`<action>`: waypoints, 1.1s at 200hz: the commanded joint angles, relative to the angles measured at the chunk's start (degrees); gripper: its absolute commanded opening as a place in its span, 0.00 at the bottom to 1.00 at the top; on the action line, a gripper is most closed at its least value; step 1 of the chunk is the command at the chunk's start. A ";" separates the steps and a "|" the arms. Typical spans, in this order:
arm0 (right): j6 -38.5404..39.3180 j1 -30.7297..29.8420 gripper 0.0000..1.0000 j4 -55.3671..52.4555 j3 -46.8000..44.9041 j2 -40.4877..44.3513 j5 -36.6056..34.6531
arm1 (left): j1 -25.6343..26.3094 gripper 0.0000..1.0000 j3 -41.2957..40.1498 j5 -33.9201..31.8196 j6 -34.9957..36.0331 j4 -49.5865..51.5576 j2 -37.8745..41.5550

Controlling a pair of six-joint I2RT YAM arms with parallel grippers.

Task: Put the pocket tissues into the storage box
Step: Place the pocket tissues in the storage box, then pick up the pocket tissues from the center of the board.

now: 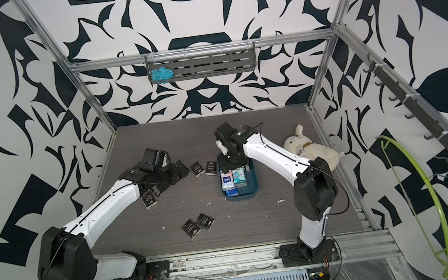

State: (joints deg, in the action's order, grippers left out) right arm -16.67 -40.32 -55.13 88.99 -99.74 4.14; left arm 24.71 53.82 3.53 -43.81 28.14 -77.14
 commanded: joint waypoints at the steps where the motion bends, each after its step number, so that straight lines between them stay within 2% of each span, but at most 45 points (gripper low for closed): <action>1: -4.45 -5.87 0.58 1.35 -2.89 3.07 -3.95 | -0.36 0.97 -3.51 0.98 -1.65 0.60 2.43; 46: -9.97 -16.99 0.58 6.86 -9.22 2.95 -3.49 | -0.36 0.97 -9.50 2.05 -4.65 1.64 8.97; 69: -10.99 -21.69 0.58 9.41 -10.68 0.71 -2.82 | -0.39 0.97 -11.23 1.35 -5.05 3.04 12.12; 93: -10.65 -25.82 0.58 10.02 -10.20 -2.74 -5.09 | -0.45 0.97 -12.44 1.29 -5.42 3.81 14.15; 123: -8.72 -27.44 0.61 9.74 -8.66 -6.56 -7.28 | -0.45 0.97 -13.21 1.94 -6.05 4.29 15.58; 155: -4.47 -28.06 0.69 8.19 -6.24 -9.42 -9.29 | -0.51 0.97 -13.82 1.62 -6.25 4.96 17.47; 220: -1.62 -28.25 0.70 7.78 -4.09 -13.83 -9.47 | -0.45 0.98 -14.66 -0.25 -6.27 6.49 20.79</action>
State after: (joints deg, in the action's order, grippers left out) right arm -20.23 -68.36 -46.02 83.05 -113.03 -3.70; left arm 24.47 40.05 4.23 -49.95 32.47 -57.84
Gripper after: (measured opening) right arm 0.705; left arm 0.976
